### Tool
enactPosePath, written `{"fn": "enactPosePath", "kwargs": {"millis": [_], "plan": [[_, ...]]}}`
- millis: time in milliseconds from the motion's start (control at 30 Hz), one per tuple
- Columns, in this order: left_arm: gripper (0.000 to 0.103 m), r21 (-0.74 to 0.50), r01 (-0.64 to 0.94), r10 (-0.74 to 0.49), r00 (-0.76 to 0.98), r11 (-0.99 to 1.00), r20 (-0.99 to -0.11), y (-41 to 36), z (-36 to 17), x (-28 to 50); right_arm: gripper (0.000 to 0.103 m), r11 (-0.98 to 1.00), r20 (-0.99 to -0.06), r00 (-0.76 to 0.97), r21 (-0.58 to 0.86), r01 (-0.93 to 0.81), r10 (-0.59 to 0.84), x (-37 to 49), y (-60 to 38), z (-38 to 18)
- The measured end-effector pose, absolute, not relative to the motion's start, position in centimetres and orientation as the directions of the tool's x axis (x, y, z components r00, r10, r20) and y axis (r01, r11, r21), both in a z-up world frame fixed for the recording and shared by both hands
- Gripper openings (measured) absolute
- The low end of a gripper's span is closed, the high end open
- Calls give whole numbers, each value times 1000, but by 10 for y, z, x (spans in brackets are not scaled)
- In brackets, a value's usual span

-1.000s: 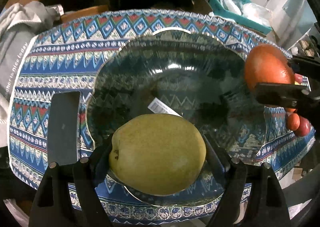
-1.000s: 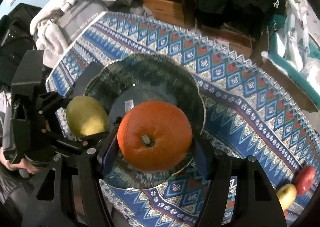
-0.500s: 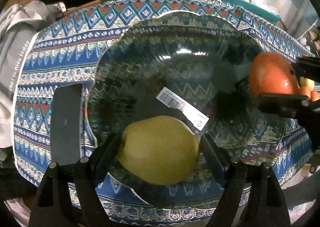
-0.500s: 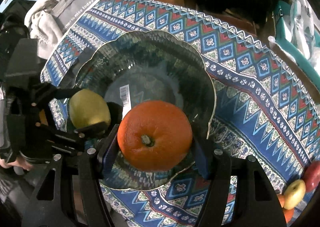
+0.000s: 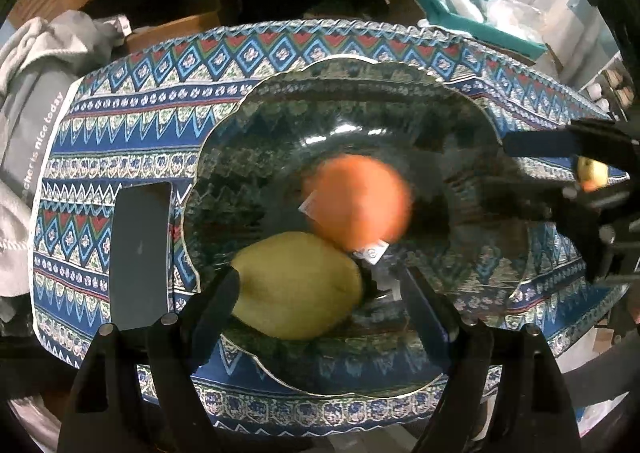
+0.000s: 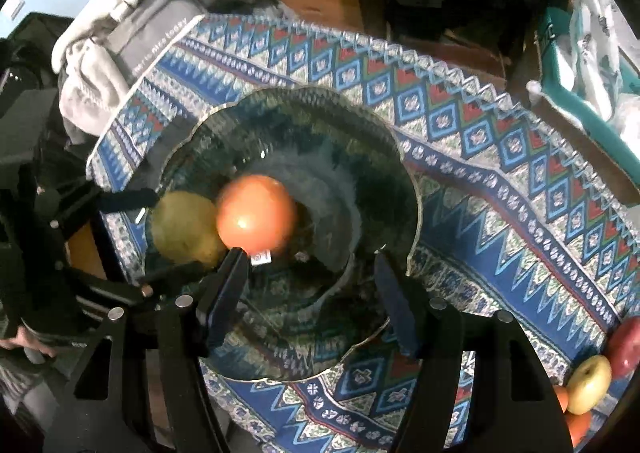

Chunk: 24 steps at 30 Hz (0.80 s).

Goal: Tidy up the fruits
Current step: 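Lower the pear and orange into the glass bowl and open both grippers, then move both grippers back to the fruit cluster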

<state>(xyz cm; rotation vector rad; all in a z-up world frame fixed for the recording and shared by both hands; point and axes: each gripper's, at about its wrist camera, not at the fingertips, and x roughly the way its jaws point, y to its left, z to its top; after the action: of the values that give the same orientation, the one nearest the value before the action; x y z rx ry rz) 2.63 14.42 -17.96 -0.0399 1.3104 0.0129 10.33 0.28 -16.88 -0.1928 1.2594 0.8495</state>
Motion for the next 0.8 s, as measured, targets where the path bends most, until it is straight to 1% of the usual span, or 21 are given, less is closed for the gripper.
{"fn": "enactPosePath", "kwargs": {"millis": [233, 467, 800], "plan": [[84, -31, -1, -29, 312, 1000, -950, 125, -158, 25, 67, 717, -885, 132, 266, -644, 447, 104, -17, -146], [84, -51, 45, -63, 351, 998, -934, 106, -143, 29, 69, 755, -899, 213, 172, -633, 384, 99, -42, -130], [84, -67, 101, -101, 376, 993, -921, 74, -126, 35, 72, 804, -910, 260, 120, -582, 324, 98, -100, -117]]}}
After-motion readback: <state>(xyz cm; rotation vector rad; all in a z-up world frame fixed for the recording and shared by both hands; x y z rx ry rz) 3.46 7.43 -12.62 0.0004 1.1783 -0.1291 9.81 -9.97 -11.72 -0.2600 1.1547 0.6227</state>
